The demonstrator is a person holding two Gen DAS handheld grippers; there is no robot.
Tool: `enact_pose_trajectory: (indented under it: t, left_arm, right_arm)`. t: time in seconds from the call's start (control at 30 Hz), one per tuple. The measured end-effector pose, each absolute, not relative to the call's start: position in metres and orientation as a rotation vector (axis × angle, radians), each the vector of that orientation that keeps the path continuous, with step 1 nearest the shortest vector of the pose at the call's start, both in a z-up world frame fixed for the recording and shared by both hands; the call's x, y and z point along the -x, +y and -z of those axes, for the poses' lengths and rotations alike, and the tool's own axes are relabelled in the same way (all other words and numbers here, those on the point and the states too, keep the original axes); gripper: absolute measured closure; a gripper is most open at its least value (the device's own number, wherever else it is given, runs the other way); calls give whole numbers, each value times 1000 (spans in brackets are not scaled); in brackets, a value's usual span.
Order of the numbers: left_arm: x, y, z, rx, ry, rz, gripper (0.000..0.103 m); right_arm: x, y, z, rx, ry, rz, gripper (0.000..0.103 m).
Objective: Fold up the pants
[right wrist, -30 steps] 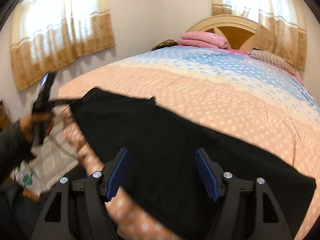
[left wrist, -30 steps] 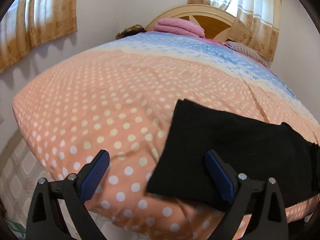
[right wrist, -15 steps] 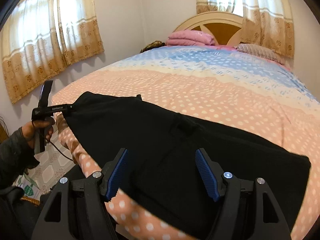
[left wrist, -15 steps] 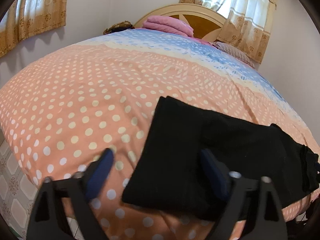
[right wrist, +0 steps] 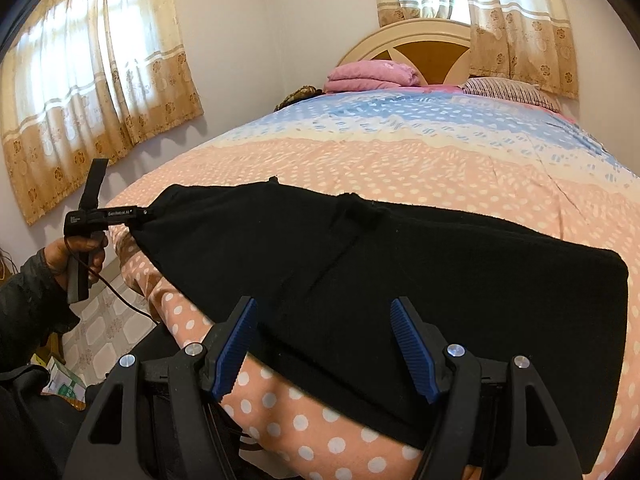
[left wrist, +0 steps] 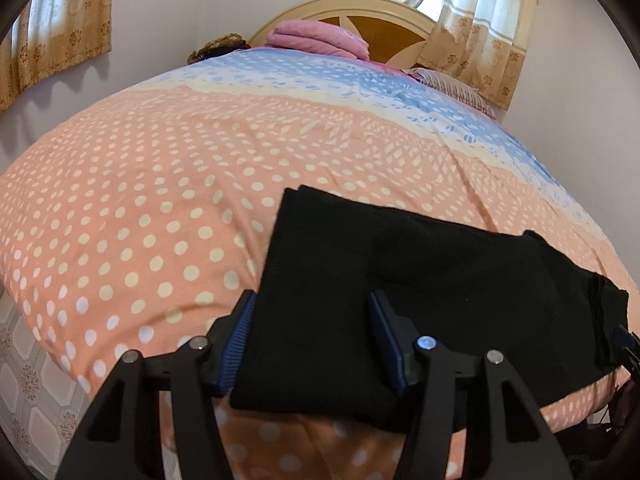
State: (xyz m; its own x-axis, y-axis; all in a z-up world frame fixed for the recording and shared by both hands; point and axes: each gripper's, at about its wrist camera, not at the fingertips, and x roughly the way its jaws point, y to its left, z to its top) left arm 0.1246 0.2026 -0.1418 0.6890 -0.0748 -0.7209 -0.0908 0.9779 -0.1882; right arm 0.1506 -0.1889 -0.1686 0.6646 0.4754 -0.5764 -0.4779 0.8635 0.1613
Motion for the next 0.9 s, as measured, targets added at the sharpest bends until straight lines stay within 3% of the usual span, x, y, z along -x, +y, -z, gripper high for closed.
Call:
enact_pose_trajectory:
  t: [0.23,0.3,0.37,0.4,0.6,0.67,0.73,0.83,0.9]
  left_arm:
    - [-123,203,148,202,821,-3,48]
    - [-121,205,142,221,818,2,56]
    - [-115,204,133,237,797,11,77]
    - [-113,203,130,255,790,40,78]
    - [-115,204,136,282,814,36,76]
    - [-115,214,143,333,807,13,56]
    - [-115,217,147,348,797,-2,52]
    - [-114,210,148,291,795,12,54]
    - [-113,207,146,284,800,45,66]
  right_arm:
    - [-150,-186,171,13,658,-541,33]
    - [-149,-186,170,13,652,-543,33]
    - [-148,-188,168,8,642,-540,33]
    - [-148,-188,168,6,642,-540,33]
    - [-150,-192,171,-6,652,-527,33]
    - [-149,-192,169,-4,646,-530,33]
    - [-149,-193,168,-5,643,-530,33]
    - [-150,-192,171,-7,653,-528,33]
    - [-150,-191,172,-5,656,-526,33]
